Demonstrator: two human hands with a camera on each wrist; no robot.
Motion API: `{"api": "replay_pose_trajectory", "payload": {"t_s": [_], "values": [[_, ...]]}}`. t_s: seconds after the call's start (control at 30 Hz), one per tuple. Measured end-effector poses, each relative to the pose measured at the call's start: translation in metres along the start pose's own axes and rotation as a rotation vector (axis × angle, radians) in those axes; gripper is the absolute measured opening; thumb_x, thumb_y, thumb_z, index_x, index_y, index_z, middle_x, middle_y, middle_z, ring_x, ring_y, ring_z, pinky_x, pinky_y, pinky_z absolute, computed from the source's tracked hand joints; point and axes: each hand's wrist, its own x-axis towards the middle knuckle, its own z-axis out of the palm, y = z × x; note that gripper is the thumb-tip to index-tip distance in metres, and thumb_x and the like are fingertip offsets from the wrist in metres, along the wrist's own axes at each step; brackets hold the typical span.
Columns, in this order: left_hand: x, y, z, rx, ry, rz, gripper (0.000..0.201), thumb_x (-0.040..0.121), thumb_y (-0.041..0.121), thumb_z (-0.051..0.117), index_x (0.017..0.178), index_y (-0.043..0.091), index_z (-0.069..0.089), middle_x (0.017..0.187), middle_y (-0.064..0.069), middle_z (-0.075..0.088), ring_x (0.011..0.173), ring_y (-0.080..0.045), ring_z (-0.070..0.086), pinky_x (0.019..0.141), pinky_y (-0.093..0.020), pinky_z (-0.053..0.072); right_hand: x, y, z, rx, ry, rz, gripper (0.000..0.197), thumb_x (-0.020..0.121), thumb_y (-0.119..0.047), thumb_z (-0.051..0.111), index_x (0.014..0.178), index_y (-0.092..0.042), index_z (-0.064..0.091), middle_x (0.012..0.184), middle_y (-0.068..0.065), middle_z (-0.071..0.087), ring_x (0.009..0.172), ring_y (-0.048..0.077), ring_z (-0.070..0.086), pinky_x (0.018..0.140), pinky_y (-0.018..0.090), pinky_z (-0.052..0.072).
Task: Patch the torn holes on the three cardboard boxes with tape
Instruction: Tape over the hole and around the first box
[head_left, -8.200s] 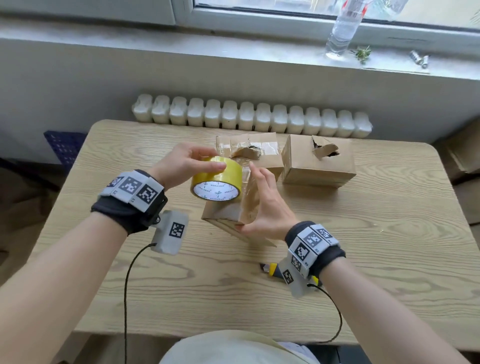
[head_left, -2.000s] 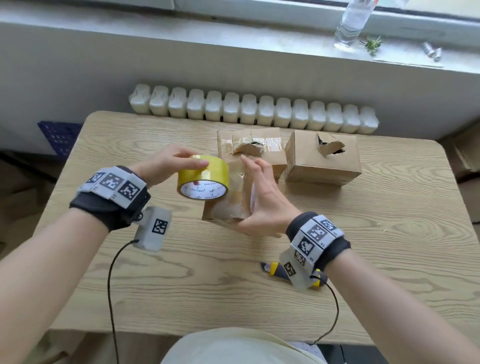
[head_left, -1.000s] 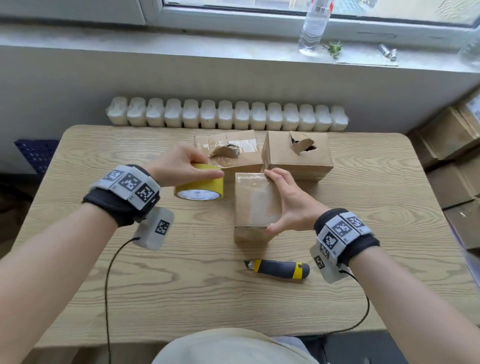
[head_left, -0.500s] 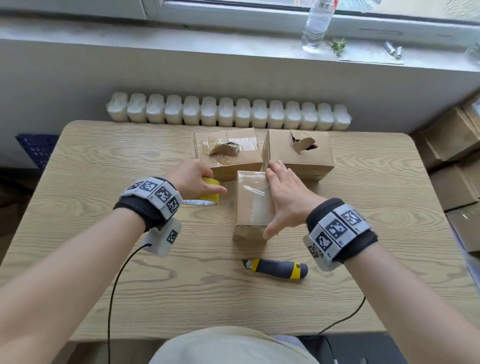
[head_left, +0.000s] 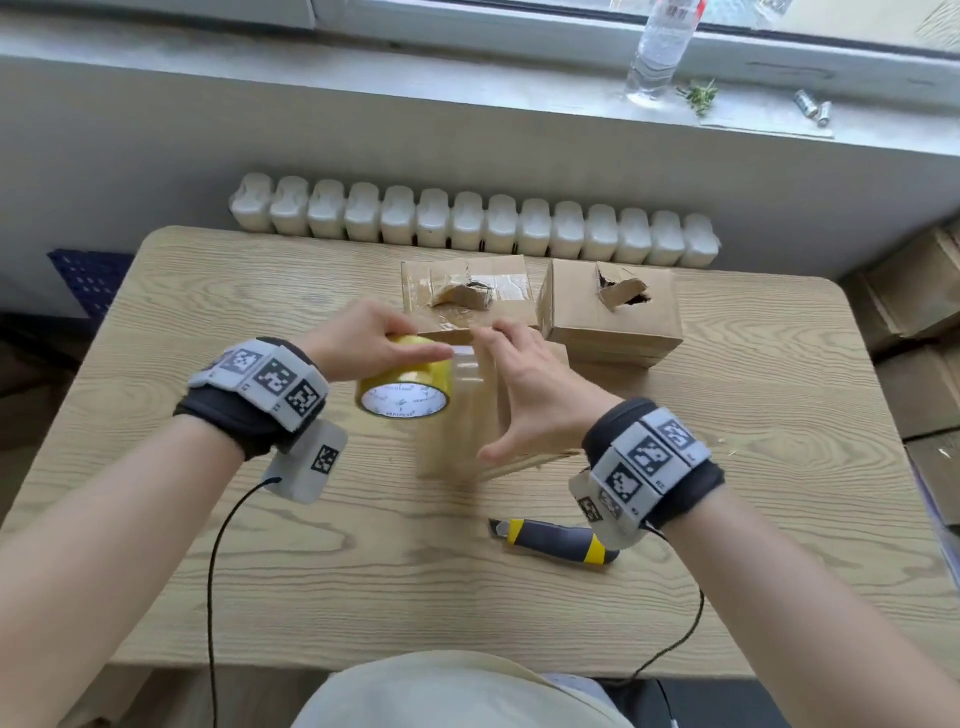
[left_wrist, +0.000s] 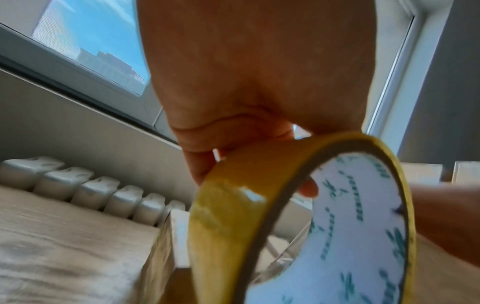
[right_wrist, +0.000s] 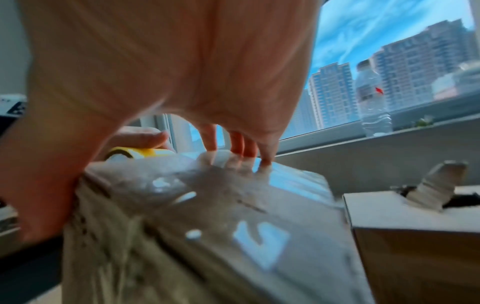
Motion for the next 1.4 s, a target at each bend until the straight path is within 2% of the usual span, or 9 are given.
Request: {"api": "replay_pose_trajectory", "payload": {"t_s": [0.17, 0.3, 0.43, 0.63, 0.83, 1.0, 1.17, 1.3, 1.4], "values": [[-0.014, 0.003, -0.025, -0.105, -0.071, 0.048, 0.033, 0.073, 0.054, 0.059, 0.046, 0.035, 0.056, 0.044, 0.014, 0.041, 0.044, -0.001, 0.034, 0.054, -0.026, 0.025, -0.002, 0.008, 0.022, 0.403, 0.121, -0.014, 0.124, 0.053, -0.036, 0.089, 0.148, -0.011, 0.014, 0.149, 0.005, 0.018, 0.140, 0.016, 0.018, 0.117, 0.035, 0.021], [-0.012, 0.000, -0.015, -0.136, -0.118, 0.019, 0.036, 0.059, 0.056, 0.056, 0.054, 0.021, 0.054, 0.052, 0.013, 0.041, 0.053, -0.003, 0.035, 0.056, -0.023, 0.026, -0.004, 0.026, 0.044, 0.412, 0.037, 0.050, 0.131, 0.054, -0.032, 0.091, 0.150, -0.015, 0.003, 0.152, 0.001, 0.008, 0.142, 0.012, 0.011, 0.118, 0.032, 0.017], [-0.004, 0.006, 0.009, -0.025, -0.192, -0.007, 0.034, 0.068, 0.052, 0.060, 0.059, 0.020, 0.057, 0.058, 0.003, 0.041, 0.053, -0.007, 0.037, 0.056, -0.025, 0.029, -0.004, 0.049, 0.054, 0.303, -0.061, 0.111, 0.140, 0.052, -0.030, 0.091, 0.149, -0.017, -0.009, 0.153, -0.001, -0.001, 0.142, 0.013, 0.006, 0.114, 0.023, 0.014], [0.010, 0.022, 0.033, 0.064, -0.194, -0.002, 0.041, 0.084, 0.040, 0.066, 0.070, 0.002, 0.060, 0.057, 0.000, 0.041, 0.048, -0.008, 0.034, 0.045, -0.018, 0.027, -0.006, 0.072, 0.064, 0.267, -0.054, 0.120, 0.133, 0.049, -0.029, 0.091, 0.148, -0.010, 0.004, 0.151, 0.005, 0.011, 0.141, 0.017, 0.015, 0.116, 0.027, 0.018], [0.010, 0.002, 0.023, 0.293, -0.127, -0.061, 0.063, 0.069, 0.074, 0.057, 0.065, 0.011, 0.066, 0.061, -0.007, 0.059, 0.056, -0.018, 0.053, 0.052, -0.036, 0.042, -0.011, 0.090, 0.077, 0.298, -0.047, 0.161, 0.134, 0.047, -0.028, 0.092, 0.148, -0.008, 0.006, 0.152, 0.006, 0.013, 0.142, 0.018, 0.016, 0.117, 0.028, 0.019], [-0.002, -0.009, 0.017, 0.274, -0.165, -0.084, 0.046, 0.083, 0.042, 0.066, 0.045, 0.024, 0.050, 0.046, 0.012, 0.047, 0.046, -0.003, 0.044, 0.048, -0.022, 0.029, -0.012, 0.098, 0.082, 0.284, -0.069, 0.163, 0.133, 0.047, -0.031, 0.092, 0.148, -0.011, 0.006, 0.153, 0.005, 0.015, 0.141, 0.017, 0.018, 0.116, 0.026, 0.019], [-0.002, -0.019, 0.013, 0.571, -0.179, -0.236, 0.053, 0.078, 0.064, 0.058, 0.077, 0.011, 0.064, 0.066, 0.002, 0.054, 0.064, -0.016, 0.050, 0.053, -0.028, 0.034, -0.013, 0.103, 0.079, 0.290, -0.080, 0.156, 0.133, 0.047, -0.030, 0.092, 0.148, -0.013, 0.007, 0.152, 0.004, 0.017, 0.140, 0.017, 0.020, 0.115, 0.025, 0.019], [0.000, -0.018, 0.021, 0.660, -0.218, -0.233, 0.045, 0.080, 0.065, 0.054, 0.110, 0.032, 0.054, 0.092, 0.009, 0.049, 0.088, -0.014, 0.045, 0.074, -0.032, 0.039, -0.013, 0.104, 0.077, 0.261, -0.087, 0.165, 0.134, 0.046, -0.031, 0.093, 0.148, -0.017, 0.007, 0.153, 0.003, 0.018, 0.140, 0.017, 0.022, 0.116, 0.032, 0.023], [0.002, -0.019, 0.025, 0.685, -0.250, -0.252, 0.040, 0.083, 0.063, 0.054, 0.109, 0.033, 0.056, 0.095, 0.010, 0.049, 0.089, -0.013, 0.045, 0.076, -0.032, 0.037, -0.012, 0.104, 0.075, 0.230, -0.094, 0.166, 0.135, 0.045, -0.032, 0.093, 0.148, -0.017, 0.007, 0.153, 0.002, 0.018, 0.140, 0.018, 0.022, 0.116, 0.033, 0.024]]}}
